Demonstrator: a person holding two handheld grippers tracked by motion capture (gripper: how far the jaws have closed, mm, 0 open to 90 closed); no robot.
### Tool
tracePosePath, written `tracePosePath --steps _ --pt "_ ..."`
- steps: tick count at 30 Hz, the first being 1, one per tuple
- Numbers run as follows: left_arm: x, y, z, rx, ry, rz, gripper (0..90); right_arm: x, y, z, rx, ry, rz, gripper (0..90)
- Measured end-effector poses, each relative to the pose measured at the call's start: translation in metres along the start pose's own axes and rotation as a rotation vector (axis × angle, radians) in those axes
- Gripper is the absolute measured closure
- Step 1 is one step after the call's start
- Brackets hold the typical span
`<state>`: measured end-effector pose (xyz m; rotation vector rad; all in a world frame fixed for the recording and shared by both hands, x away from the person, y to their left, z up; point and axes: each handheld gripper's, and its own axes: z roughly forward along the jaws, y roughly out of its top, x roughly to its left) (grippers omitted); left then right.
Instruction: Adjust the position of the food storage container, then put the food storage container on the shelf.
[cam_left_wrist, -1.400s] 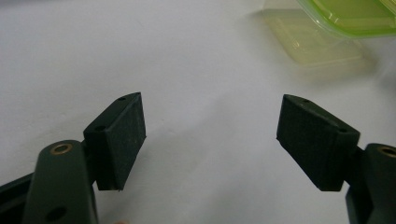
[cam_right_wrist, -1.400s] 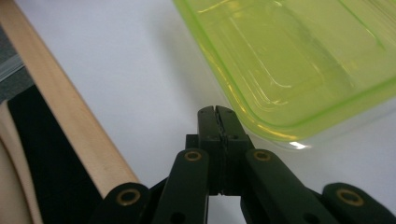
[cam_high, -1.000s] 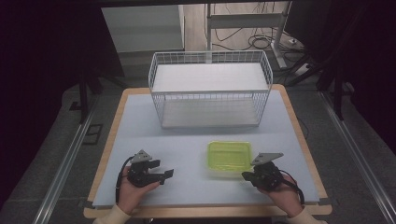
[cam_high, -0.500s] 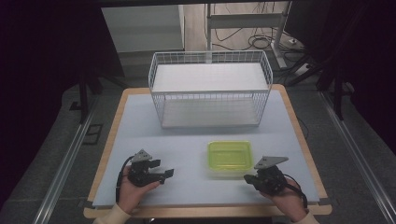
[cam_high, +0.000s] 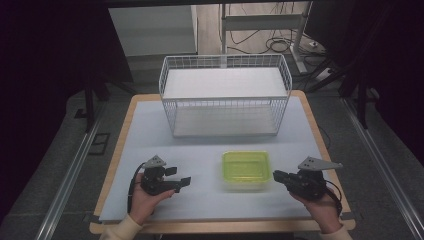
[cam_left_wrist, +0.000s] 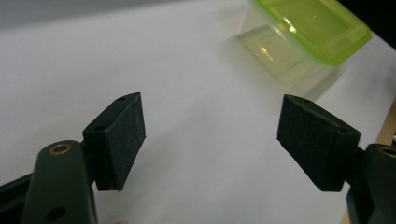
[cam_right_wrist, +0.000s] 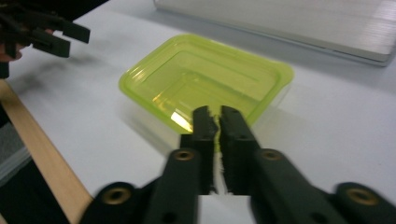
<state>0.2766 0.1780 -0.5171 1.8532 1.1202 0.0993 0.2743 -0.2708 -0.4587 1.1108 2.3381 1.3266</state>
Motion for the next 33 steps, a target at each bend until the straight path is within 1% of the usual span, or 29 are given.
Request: tracePosePath --steps 1,2,3,4,5,6,9,11,14,15,16,18,19,21,23,24,25,27,28,29,30,31,32,33 --pt "0.0 0.0 0.0 0.0 0.0 0.0 23.2 0.0 0.0 0.0 0.0 0.0 0.0 78.2" --pt "-0.001 0.001 -0.001 -0.007 -0.009 -0.008 23.2 -0.004 -0.001 -0.001 -0.03 -0.027 -0.011 66.8" --pt "-0.002 0.003 -0.003 -0.015 -0.023 -0.016 23.2 -0.005 -0.002 -0.001 -0.048 -0.037 -0.019 59.9" --pt "-0.002 0.003 -0.003 -0.015 -0.023 -0.016 23.2 -0.005 -0.002 -0.001 -0.048 -0.037 -0.019 59.9" --pt "-0.004 0.004 -0.004 -0.021 -0.029 -0.018 23.3 -0.009 0.0 -0.001 -0.067 -0.04 -0.007 44.8" --pt "-0.006 0.006 -0.006 -0.028 -0.035 -0.016 23.3 -0.011 0.001 -0.001 -0.076 -0.04 0.004 39.2" --pt "-0.008 0.009 -0.008 -0.037 -0.049 -0.031 23.6 -0.015 0.003 -0.001 -0.093 -0.039 0.023 31.0" --pt "-0.009 0.012 -0.008 -0.041 -0.059 -0.04 23.7 -0.018 0.003 0.0 -0.091 -0.041 0.023 28.4" --pt "-0.01 0.014 -0.007 -0.043 -0.065 -0.04 23.7 -0.02 0.003 0.001 -0.091 -0.038 0.029 25.9" --pt "-0.011 0.015 -0.006 -0.044 -0.069 -0.044 23.7 -0.02 0.003 0.001 -0.087 -0.039 0.037 24.5" --pt "-0.012 0.017 -0.005 -0.041 -0.075 -0.044 23.7 -0.022 0.003 0.001 -0.082 -0.046 0.057 22.1" --pt "-0.012 0.018 -0.004 -0.041 -0.078 -0.042 23.7 -0.022 0.003 0.001 -0.081 -0.047 0.059 21.7" --pt "-0.012 0.019 -0.003 -0.038 -0.079 -0.043 23.7 -0.024 0.004 0.002 -0.075 -0.051 0.076 21.3" --pt "-0.012 0.019 -0.002 -0.034 -0.08 -0.045 23.7 -0.025 0.004 0.002 -0.074 -0.051 0.076 21.3" --pt "-0.012 0.021 0.0 -0.034 -0.088 -0.057 23.8 -0.03 0.004 0.003 -0.067 -0.046 0.103 21.3" --pt "-0.012 0.021 0.0 -0.034 -0.088 -0.057 23.8 -0.03 0.004 0.003 -0.067 -0.046 0.103 21.3" --pt "-0.011 0.024 0.001 -0.035 -0.094 -0.068 23.8 -0.032 0.004 0.004 -0.06 -0.038 0.114 21.6" --pt "-0.012 0.025 0.002 -0.038 -0.094 -0.073 23.8 -0.033 0.005 0.004 -0.055 -0.035 0.119 22.0" --pt "-0.012 0.027 0.005 -0.037 -0.107 -0.083 24.0 -0.036 0.005 0.006 -0.049 -0.021 0.136 23.1" --pt "-0.012 0.027 0.005 -0.037 -0.107 -0.083 24.0 -0.037 0.006 0.007 -0.043 -0.016 0.147 23.2" --pt "-0.012 0.029 0.006 -0.035 -0.113 -0.09 24.0 -0.037 0.006 0.007 -0.043 -0.016 0.147 23.2" --pt "-0.012 0.03 0.008 -0.033 -0.113 -0.086 24.1 -0.04 0.007 0.01 -0.031 -0.005 0.165 24.2" --pt "-0.012 0.032 0.01 -0.03 -0.114 -0.094 24.1 -0.04 0.007 0.01 -0.031 -0.005 0.165 24.2" --pt "-0.012 0.033 0.012 -0.027 -0.118 -0.099 24.2 -0.043 0.009 0.015 -0.019 0.008 0.182 24.7"
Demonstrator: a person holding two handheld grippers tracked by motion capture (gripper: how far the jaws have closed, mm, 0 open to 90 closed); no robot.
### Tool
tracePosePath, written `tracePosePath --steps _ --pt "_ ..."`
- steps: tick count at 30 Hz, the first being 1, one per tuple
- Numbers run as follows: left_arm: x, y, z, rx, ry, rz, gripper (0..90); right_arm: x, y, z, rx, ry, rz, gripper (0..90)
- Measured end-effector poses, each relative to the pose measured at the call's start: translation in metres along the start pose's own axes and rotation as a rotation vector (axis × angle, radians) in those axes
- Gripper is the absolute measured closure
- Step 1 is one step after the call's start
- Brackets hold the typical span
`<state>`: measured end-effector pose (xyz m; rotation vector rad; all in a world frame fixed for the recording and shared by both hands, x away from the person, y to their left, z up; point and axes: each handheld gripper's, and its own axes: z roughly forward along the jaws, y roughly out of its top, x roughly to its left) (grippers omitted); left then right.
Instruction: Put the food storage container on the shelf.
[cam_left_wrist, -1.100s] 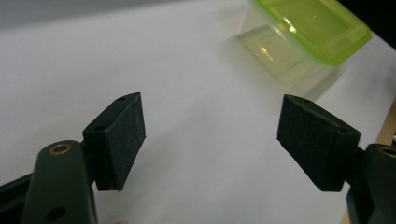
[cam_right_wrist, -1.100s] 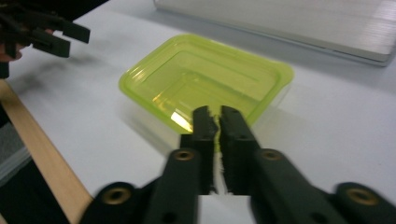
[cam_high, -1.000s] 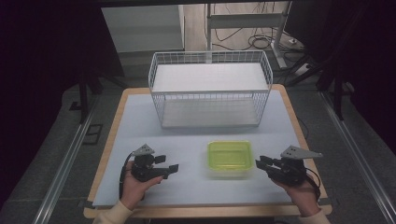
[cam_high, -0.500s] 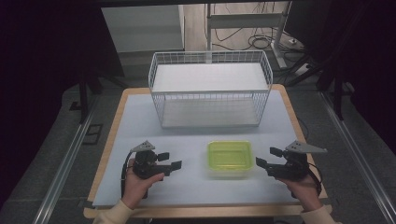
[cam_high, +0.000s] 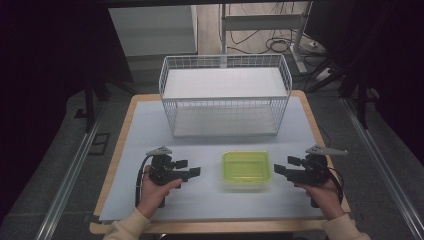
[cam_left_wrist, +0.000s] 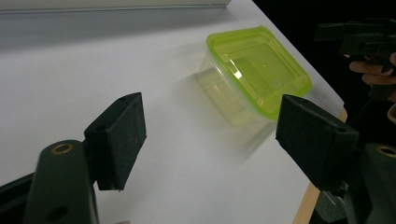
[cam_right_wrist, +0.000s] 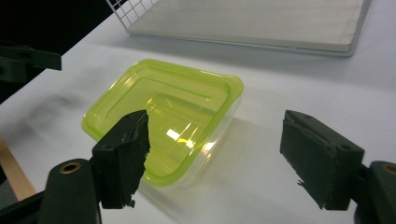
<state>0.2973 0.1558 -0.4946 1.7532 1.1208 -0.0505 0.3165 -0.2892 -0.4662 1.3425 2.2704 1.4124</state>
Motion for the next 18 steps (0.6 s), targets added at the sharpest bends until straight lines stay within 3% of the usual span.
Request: tracePosePath --steps 6,11,13,17,18 --pt "-0.003 0.013 0.011 -0.001 0.004 -0.03 24.3 -0.004 0.012 0.005 0.036 0.019 0.034 28.9" --pt "-0.009 0.021 0.026 0.028 -0.005 -0.026 24.4 -0.011 0.017 0.009 0.056 0.02 0.063 32.5" --pt "-0.009 0.024 0.035 0.04 -0.036 -0.048 24.4 -0.016 0.019 0.015 0.08 0.018 0.089 33.9" --pt "-0.007 0.026 0.042 0.052 -0.047 -0.071 25.4 -0.018 0.021 0.025 0.102 0.025 0.102 35.2" --pt "-0.007 0.026 0.048 0.056 -0.06 -0.097 25.4 -0.017 0.021 0.029 0.108 0.03 0.102 35.5"
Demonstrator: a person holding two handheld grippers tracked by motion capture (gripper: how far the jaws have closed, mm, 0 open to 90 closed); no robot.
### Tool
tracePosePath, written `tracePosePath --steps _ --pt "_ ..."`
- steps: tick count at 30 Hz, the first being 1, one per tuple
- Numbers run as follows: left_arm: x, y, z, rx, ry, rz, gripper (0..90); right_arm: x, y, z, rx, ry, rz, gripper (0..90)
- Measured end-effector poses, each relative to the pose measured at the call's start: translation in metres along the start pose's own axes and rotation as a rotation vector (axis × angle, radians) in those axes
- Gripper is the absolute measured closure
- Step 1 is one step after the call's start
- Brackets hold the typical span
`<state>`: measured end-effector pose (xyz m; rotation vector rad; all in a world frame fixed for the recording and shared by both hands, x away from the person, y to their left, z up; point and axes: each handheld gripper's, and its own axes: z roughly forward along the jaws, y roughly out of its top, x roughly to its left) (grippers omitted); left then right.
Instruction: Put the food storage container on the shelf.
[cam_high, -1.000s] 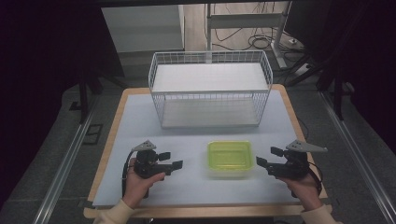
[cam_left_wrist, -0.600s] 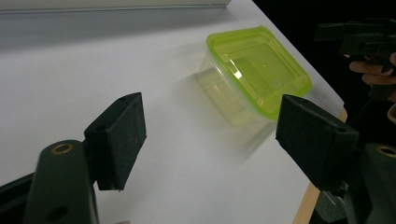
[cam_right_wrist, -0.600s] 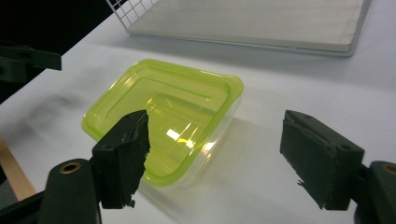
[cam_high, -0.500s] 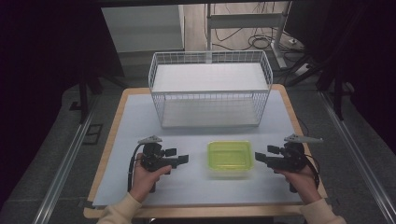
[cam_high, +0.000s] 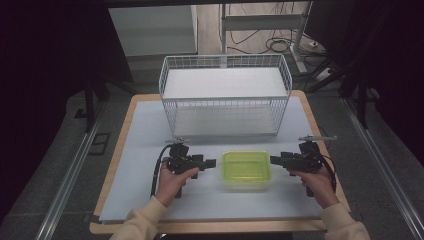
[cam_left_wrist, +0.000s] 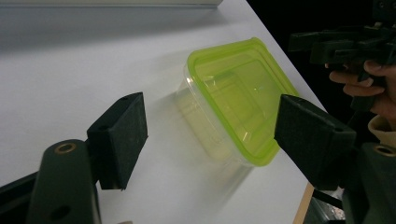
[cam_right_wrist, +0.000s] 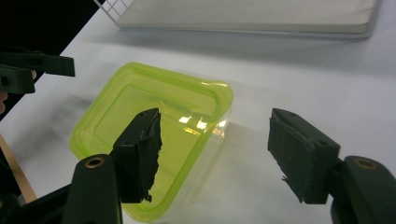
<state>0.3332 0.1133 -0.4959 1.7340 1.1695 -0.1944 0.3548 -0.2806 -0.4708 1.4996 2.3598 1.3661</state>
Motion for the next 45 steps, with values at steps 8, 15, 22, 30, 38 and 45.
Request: tracePosePath --steps 8,15,22,30,38,45 --pt "-0.002 0.0 0.018 0.039 -0.02 -0.013 27.9 0.004 -0.002 0.018 0.051 0.016 -0.011 39.3" --pt "-0.003 0.002 0.031 0.068 -0.05 -0.032 36.3 0.001 -0.003 0.022 0.071 0.019 0.017 46.3" --pt "-0.001 -0.001 0.042 0.11 -0.057 -0.033 41.4 -0.001 -0.007 0.023 0.097 0.042 0.041 52.3" --pt "0.0 -0.003 0.046 0.126 -0.055 -0.046 67.1 -0.004 -0.013 0.029 0.149 0.097 0.108 68.1" --pt "-0.006 -0.006 0.039 0.102 -0.093 -0.02 76.4 -0.004 -0.013 0.021 0.104 0.122 0.16 78.7" --pt "-0.011 -0.004 0.025 0.066 -0.096 -0.008 81.5 0.008 -0.01 0.014 0.061 0.117 0.12 80.0"
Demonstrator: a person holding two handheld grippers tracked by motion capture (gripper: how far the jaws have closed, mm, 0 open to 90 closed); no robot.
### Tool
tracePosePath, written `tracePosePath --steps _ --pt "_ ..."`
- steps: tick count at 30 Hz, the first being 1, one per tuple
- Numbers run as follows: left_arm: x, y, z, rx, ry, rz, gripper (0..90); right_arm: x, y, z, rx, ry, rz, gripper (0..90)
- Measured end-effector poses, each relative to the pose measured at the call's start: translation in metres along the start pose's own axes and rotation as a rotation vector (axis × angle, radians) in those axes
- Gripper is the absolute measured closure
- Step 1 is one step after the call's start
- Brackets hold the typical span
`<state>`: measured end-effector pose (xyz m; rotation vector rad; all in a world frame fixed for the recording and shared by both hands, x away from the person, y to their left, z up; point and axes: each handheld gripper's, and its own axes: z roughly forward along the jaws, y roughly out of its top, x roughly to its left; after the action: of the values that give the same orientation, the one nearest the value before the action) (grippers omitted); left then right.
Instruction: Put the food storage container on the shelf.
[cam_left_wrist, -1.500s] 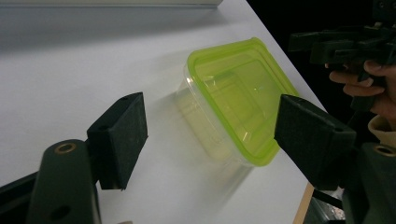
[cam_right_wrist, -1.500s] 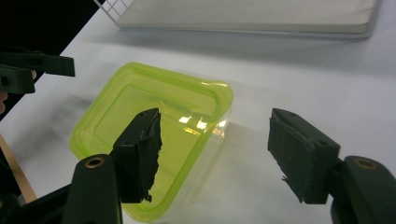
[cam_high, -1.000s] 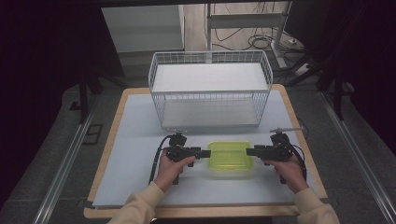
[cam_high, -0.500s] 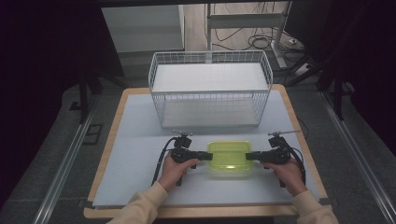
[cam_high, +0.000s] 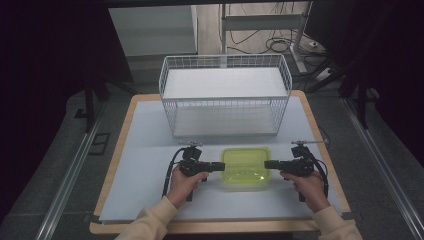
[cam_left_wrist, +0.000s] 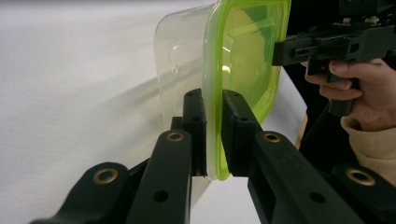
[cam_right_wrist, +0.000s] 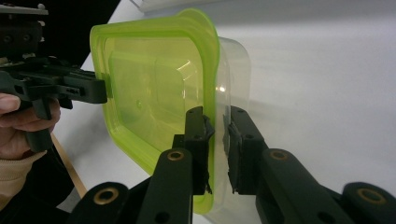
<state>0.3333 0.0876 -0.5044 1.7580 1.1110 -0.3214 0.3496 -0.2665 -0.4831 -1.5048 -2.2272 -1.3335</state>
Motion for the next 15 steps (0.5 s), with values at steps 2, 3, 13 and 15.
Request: tracePosePath --steps 2,3,13,15 --pt "-0.001 0.001 -0.004 -0.014 -0.001 0.003 81.6 0.004 0.001 -0.001 -0.014 0.001 -0.017 80.0" --pt "-0.002 0.001 -0.006 -0.016 0.0 0.007 81.6 0.006 0.002 -0.001 -0.017 0.002 -0.023 80.0" --pt "-0.008 0.002 -0.019 -0.044 0.012 0.042 81.7 0.018 0.006 -0.003 -0.044 0.016 -0.062 79.9" --pt "-0.009 0.003 -0.019 -0.045 0.014 0.044 81.7 0.019 0.006 -0.003 -0.045 0.015 -0.066 79.9"
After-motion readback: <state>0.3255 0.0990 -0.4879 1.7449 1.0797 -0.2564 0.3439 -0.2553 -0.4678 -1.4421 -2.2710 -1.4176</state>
